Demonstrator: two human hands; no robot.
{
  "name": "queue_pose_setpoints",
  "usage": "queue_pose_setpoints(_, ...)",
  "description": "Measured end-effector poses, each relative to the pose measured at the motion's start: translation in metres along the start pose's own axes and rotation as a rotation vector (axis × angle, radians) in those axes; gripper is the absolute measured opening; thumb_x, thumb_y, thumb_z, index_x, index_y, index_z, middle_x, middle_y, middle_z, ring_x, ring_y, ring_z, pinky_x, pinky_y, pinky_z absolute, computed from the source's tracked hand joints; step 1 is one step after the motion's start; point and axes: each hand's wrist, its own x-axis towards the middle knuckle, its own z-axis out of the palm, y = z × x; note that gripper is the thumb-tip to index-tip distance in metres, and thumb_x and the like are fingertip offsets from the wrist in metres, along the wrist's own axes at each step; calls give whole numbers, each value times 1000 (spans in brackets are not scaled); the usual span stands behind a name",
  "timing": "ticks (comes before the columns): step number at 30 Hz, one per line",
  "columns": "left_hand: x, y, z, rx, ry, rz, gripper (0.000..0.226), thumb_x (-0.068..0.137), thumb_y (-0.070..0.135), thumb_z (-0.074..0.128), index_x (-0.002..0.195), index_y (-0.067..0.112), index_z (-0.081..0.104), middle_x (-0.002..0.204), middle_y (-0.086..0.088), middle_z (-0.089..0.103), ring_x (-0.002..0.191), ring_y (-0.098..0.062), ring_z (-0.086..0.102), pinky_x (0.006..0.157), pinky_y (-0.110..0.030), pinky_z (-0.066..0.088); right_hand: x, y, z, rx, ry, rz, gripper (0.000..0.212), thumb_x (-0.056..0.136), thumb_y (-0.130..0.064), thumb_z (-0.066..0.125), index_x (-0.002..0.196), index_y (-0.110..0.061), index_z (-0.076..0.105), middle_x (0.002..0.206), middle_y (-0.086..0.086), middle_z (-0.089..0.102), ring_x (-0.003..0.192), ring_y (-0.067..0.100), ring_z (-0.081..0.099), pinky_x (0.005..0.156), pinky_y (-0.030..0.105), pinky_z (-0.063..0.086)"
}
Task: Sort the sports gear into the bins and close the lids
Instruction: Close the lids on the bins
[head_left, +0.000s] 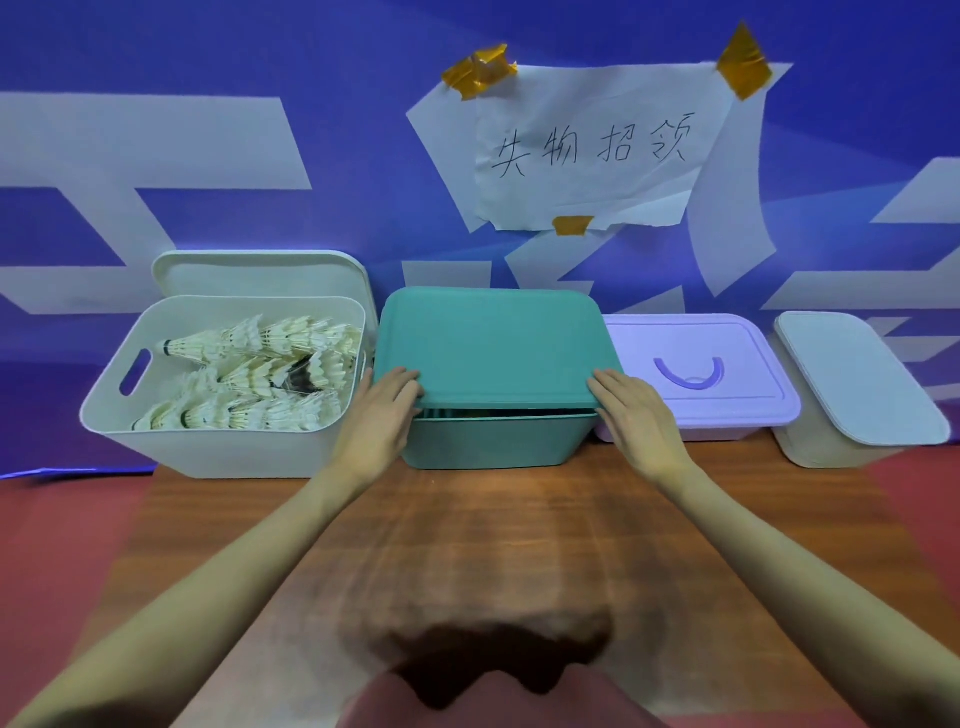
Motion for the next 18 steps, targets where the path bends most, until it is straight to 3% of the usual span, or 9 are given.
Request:
queue_pose_setpoints(6, -9, -1, 7, 54, -72, 2, 12, 84, 6, 69, 90, 6, 59, 123, -16, 63, 115, -40, 58, 90, -59, 48, -5, 3, 5, 27, -1, -24, 42, 94, -22, 38, 118, 2, 62, 123, 18, 62, 112, 37, 60, 98, 38, 34)
queue_pose_setpoints(12, -11, -3, 6, 52, -70, 15, 14, 84, 5, 69, 91, 6, 57, 125, -16, 62, 116, -43, 57, 81, -54, 53, -5, 6, 7, 68, -23, -56, 46, 95, -29, 37, 119, 1, 63, 125, 18, 61, 116, 35, 58, 93, 44, 50)
queue_pose_setpoints(18, -14, -3, 4, 53, -49, 50, 34, 78, 3, 74, 103, 8, 51, 115, -13, 68, 112, -43, 59, 78, -50, 55, -7, 8, 5, 45, 11, -87, 53, 102, -36, 26, 119, -2, 64, 125, 15, 62, 116, 32, 59, 91, 41, 52)
